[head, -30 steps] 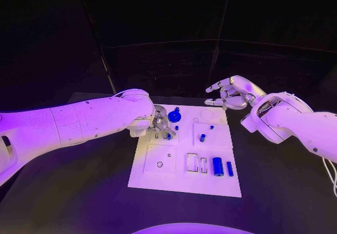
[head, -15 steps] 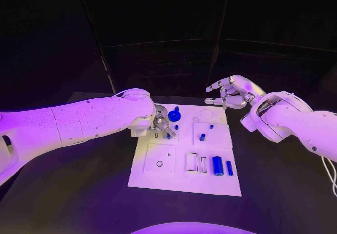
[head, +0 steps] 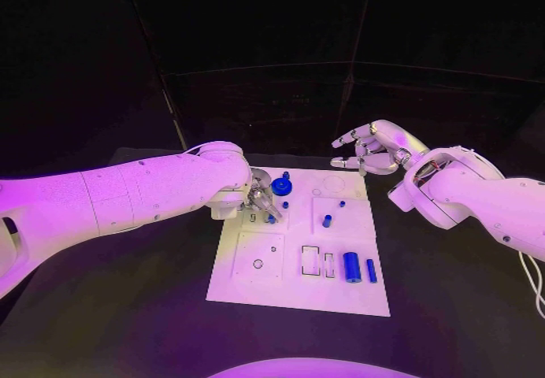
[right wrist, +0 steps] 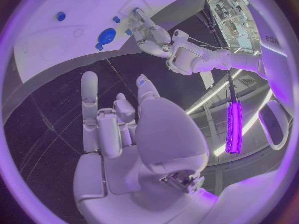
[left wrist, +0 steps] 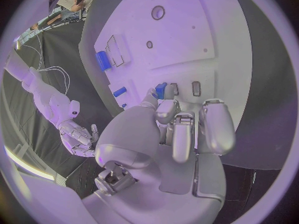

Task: Assemble the parts on the task board

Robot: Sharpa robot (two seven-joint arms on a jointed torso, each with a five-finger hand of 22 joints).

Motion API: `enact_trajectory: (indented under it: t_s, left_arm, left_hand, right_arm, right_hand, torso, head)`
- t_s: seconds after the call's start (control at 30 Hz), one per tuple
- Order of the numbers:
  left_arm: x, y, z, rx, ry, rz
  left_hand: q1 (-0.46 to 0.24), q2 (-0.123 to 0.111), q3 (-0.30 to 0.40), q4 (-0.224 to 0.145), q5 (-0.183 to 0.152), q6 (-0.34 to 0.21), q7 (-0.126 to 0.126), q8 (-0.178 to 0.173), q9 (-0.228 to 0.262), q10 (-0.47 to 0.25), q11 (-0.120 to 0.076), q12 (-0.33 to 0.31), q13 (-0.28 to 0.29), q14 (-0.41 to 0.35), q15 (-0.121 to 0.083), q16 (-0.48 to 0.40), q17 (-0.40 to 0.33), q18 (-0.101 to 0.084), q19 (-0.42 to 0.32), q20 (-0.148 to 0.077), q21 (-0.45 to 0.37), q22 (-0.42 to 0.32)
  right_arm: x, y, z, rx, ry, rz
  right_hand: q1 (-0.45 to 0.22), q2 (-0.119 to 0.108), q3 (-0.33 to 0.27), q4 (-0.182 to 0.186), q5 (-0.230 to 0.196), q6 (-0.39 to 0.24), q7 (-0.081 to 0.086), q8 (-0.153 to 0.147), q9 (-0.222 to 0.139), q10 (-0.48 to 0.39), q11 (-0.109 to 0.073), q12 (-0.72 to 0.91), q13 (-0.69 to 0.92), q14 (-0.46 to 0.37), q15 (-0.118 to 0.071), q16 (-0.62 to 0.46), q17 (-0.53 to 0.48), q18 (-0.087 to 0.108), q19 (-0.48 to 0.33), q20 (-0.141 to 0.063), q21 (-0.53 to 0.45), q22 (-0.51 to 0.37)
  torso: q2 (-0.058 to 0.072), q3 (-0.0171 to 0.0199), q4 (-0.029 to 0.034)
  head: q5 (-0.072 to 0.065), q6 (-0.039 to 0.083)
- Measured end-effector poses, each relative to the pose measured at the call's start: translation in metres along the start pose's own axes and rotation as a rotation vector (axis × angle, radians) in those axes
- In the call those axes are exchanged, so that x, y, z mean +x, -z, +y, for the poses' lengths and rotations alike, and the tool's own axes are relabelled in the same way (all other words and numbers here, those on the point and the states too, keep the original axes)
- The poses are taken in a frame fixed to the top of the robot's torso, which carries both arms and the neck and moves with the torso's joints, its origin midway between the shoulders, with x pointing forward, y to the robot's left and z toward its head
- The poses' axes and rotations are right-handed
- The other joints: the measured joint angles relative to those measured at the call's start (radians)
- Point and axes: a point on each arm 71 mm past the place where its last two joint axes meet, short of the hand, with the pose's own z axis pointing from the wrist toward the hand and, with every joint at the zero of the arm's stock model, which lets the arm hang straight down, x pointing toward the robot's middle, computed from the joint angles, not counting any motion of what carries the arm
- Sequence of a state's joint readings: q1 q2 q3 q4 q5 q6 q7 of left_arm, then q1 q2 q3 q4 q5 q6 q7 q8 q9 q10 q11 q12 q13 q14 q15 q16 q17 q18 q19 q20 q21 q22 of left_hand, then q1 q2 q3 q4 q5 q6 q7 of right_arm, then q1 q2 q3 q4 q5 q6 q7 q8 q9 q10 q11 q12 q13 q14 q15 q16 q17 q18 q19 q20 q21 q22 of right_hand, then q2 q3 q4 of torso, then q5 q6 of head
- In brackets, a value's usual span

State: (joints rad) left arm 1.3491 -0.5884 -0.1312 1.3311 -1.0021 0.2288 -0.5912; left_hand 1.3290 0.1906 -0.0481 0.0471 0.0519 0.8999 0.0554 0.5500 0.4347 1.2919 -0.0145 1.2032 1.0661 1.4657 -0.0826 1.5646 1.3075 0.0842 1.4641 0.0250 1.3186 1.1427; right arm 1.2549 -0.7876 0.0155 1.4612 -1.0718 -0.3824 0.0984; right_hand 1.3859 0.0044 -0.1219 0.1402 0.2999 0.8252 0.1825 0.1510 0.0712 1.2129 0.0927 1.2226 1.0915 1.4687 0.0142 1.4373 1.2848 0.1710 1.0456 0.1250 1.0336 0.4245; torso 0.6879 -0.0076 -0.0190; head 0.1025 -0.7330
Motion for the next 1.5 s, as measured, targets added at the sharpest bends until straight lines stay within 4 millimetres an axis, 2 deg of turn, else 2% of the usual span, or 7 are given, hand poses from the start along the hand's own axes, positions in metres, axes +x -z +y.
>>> enact_trajectory:
  t_s: [0.13, 0.2, 0.23, 0.27, 0.33, 0.5, 1.5]
  left_arm:
    - [0.000, 0.001, 0.001, 0.003, 0.004, 0.001]
    - [0.000, 0.001, 0.001, 0.005, 0.009, 0.001]
    - [0.000, 0.001, 0.002, 0.005, 0.013, 0.001]
    - [0.001, 0.001, 0.003, 0.006, 0.018, 0.002]
    - [0.002, 0.002, 0.006, 0.009, 0.035, 0.000]
    - [0.001, 0.005, 0.013, 0.020, 0.081, -0.014]
    - [0.017, 0.011, 0.034, 0.103, 0.217, -0.222]
  left_hand:
    - [0.008, -0.010, 0.049, 0.047, 0.014, -0.014, 0.011, -0.004, 0.012, 0.000, 0.000, -0.011, -0.001, 0.000, 0.000, 0.000, 0.000, 0.000, 0.003, -0.003, 0.000, 0.004]
    - [-0.012, -0.032, 0.106, 0.049, 0.019, -0.014, 0.011, -0.003, 0.018, 0.000, 0.000, -0.011, -0.001, 0.000, 0.000, 0.000, 0.000, 0.000, 0.003, -0.003, -0.002, 0.004]
    - [-0.043, -0.058, 0.163, 0.057, 0.022, -0.016, 0.012, 0.008, 0.028, 0.000, 0.000, -0.016, -0.003, 0.000, 0.000, 0.000, 0.000, 0.000, 0.003, -0.003, -0.004, 0.004]
    - [-0.090, -0.087, 0.277, 0.021, 0.022, -0.019, 0.016, 0.020, 0.042, 0.000, 0.000, -0.020, -0.006, 0.000, 0.000, 0.000, 0.000, 0.000, 0.003, -0.003, -0.004, 0.005]
    - [-0.156, -0.128, 0.402, 0.017, 0.022, -0.023, 0.012, 0.040, 0.070, 0.000, 0.000, -0.020, -0.008, 0.000, 0.000, 0.000, 0.000, 0.000, 0.003, -0.003, -0.004, 0.008]
    - [-0.225, -0.175, 0.534, 0.007, 0.022, -0.028, 0.007, 0.064, 0.104, 0.006, 0.002, -0.020, -0.005, 0.000, 0.000, 0.000, 0.000, 0.000, 0.003, -0.003, -0.004, 0.012]
    - [-0.255, -0.205, 0.604, 0.001, 0.023, -0.034, 0.005, 0.083, 0.135, 0.018, -0.003, -0.014, 0.006, 0.000, 0.000, 0.000, 0.000, 0.000, 0.003, -0.003, 0.002, 0.037]
  right_arm:
    - [0.000, 0.000, 0.000, 0.000, 0.000, 0.002]
    - [0.000, 0.000, 0.000, 0.001, 0.000, 0.002]
    - [0.001, -0.001, 0.000, 0.001, 0.000, 0.002]
    - [0.001, -0.001, 0.000, 0.001, 0.000, 0.003]
    - [0.001, -0.001, 0.000, 0.002, 0.000, 0.003]
    - [0.000, -0.001, -0.002, 0.007, 0.002, 0.003]
    - [-0.005, 0.001, -0.010, 0.029, 0.001, 0.003]
  right_hand:
    - [0.000, 0.000, 0.000, 0.000, 0.000, 0.000, 0.000, 0.000, 0.000, 0.000, 0.000, 0.000, 0.000, 0.000, 0.000, 0.000, 0.000, 0.000, 0.000, 0.000, 0.000, 0.000]
    - [0.000, 0.000, 0.000, 0.000, 0.000, 0.000, 0.000, 0.000, 0.000, 0.000, 0.000, 0.000, 0.000, 0.000, 0.000, 0.000, 0.000, 0.000, 0.000, 0.000, 0.000, 0.000]
    - [0.000, 0.000, -0.002, 0.002, 0.002, 0.000, 0.000, 0.003, 0.000, 0.000, 0.000, 0.000, 0.000, 0.000, 0.000, 0.000, 0.000, 0.000, 0.000, 0.000, 0.000, 0.000]
    - [0.000, 0.000, -0.003, 0.003, 0.005, 0.000, 0.000, 0.005, 0.000, 0.000, 0.000, 0.000, 0.000, 0.000, 0.000, 0.000, 0.000, 0.000, 0.000, 0.000, 0.000, 0.000]
    - [0.000, 0.000, -0.004, 0.004, 0.005, 0.000, 0.000, 0.005, 0.000, 0.000, 0.000, 0.000, 0.000, 0.000, 0.000, -0.003, 0.000, 0.000, 0.000, 0.000, 0.000, -0.001]
    - [0.000, 0.000, -0.007, 0.007, 0.005, 0.000, 0.000, 0.005, 0.000, 0.000, 0.000, 0.000, 0.000, 0.000, 0.000, -0.004, -0.002, 0.000, 0.000, 0.000, -0.004, -0.001]
    - [-0.004, 0.003, -0.018, 0.018, 0.008, 0.000, 0.000, 0.008, 0.000, 0.000, 0.000, 0.000, 0.003, 0.000, 0.000, -0.004, 0.005, 0.000, 0.004, -0.004, -0.004, -0.001]
  torso:
    - [0.000, -0.0002, 0.0002]
    - [0.000, -0.0002, 0.0003]
    - [0.000, -0.0002, 0.0005]
    - [0.000, -0.0002, 0.0005]
    - [0.000, -0.0002, 0.0007]
    - [0.000, -0.0001, 0.0019]
    - [0.000, 0.0003, -0.0001]
  head:
    - [0.000, -0.001]
    - [0.001, -0.001]
    - [0.001, -0.001]
    - [0.001, -0.001]
    - [0.001, 0.000]
    - [0.002, 0.004]
    - [0.014, 0.005]
